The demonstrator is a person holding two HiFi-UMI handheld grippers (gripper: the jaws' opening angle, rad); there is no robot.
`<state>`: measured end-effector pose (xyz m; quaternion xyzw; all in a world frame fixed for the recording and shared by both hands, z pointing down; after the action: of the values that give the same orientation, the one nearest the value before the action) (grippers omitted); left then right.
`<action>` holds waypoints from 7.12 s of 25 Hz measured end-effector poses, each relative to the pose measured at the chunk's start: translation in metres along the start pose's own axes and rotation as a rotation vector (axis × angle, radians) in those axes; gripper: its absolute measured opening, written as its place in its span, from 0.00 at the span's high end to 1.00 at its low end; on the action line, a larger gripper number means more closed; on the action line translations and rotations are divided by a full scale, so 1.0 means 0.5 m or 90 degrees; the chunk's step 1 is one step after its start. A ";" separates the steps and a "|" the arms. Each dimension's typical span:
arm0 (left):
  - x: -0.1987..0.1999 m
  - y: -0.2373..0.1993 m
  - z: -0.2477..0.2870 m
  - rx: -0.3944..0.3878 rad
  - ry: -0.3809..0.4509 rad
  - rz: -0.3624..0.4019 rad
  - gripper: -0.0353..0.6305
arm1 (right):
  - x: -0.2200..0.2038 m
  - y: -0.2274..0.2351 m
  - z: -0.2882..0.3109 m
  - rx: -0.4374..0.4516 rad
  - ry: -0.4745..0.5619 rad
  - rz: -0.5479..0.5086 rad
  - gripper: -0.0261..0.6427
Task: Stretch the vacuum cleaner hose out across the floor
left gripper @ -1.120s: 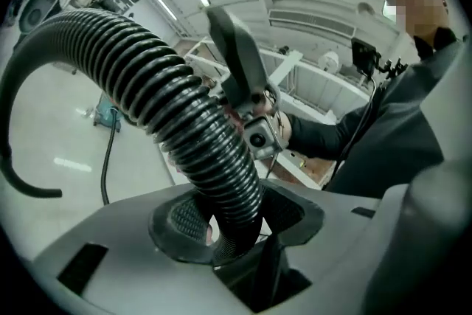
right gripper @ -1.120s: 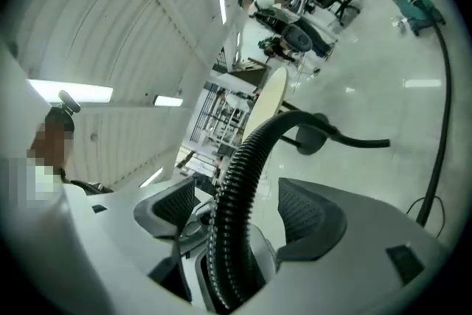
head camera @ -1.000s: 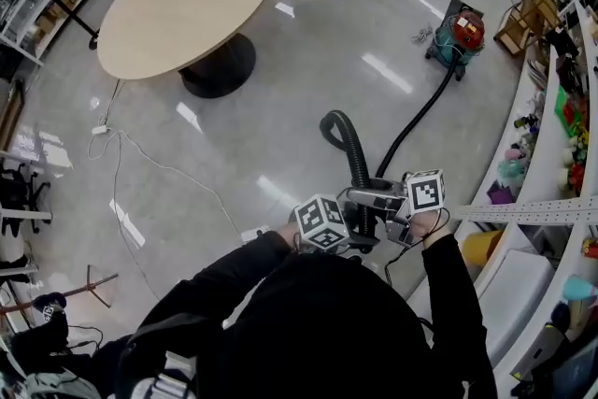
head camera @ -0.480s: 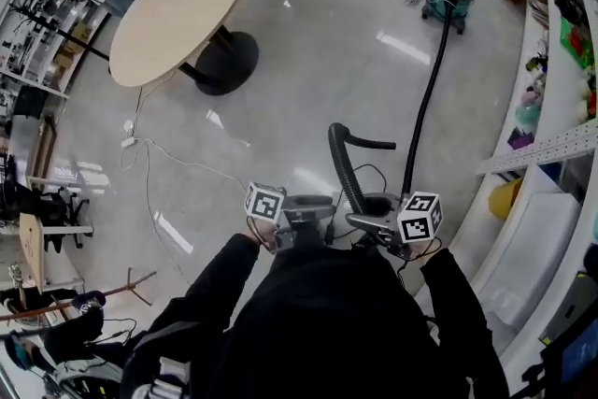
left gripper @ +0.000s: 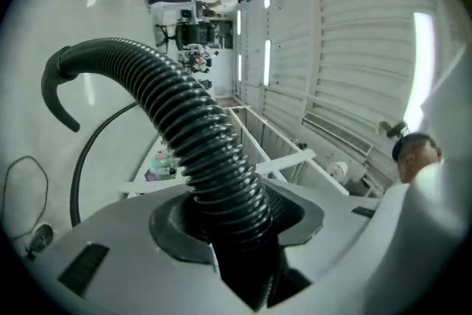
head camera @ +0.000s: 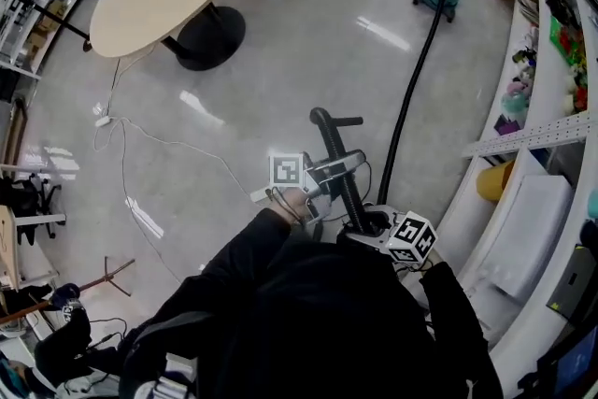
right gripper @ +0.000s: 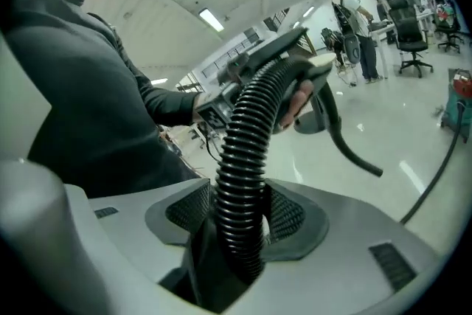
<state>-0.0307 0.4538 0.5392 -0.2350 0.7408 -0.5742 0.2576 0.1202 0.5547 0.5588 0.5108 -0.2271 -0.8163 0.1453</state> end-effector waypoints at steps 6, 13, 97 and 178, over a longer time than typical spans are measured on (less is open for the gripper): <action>-0.039 0.076 -0.141 -0.088 -0.146 0.153 0.71 | -0.002 -0.066 0.060 -0.029 -0.056 0.171 0.29; -0.086 0.108 -0.240 -0.040 -0.302 0.356 0.72 | 0.187 -0.067 -0.013 -0.160 0.212 0.237 0.29; -1.014 0.285 -0.640 0.168 -0.384 0.676 0.72 | -0.802 -0.732 -0.162 -0.319 0.028 0.162 0.59; -1.365 -0.026 -1.387 0.458 -0.529 0.388 0.63 | -1.134 -0.912 0.917 -0.058 -0.210 0.097 0.43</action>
<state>0.0348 1.3964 0.7723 -0.1155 0.3727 -0.5488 0.7393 -0.0478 1.3126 0.9292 0.3440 -0.2485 -0.8853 0.1900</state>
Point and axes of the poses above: the fingertips, and each gripper's own axes: z forward along the fingers, y to its right, x out of its top, the point moved 7 cm from there along -z, backward along the fingers, and after that the axes turned 9 degrees about y, right-handed, at the moved point
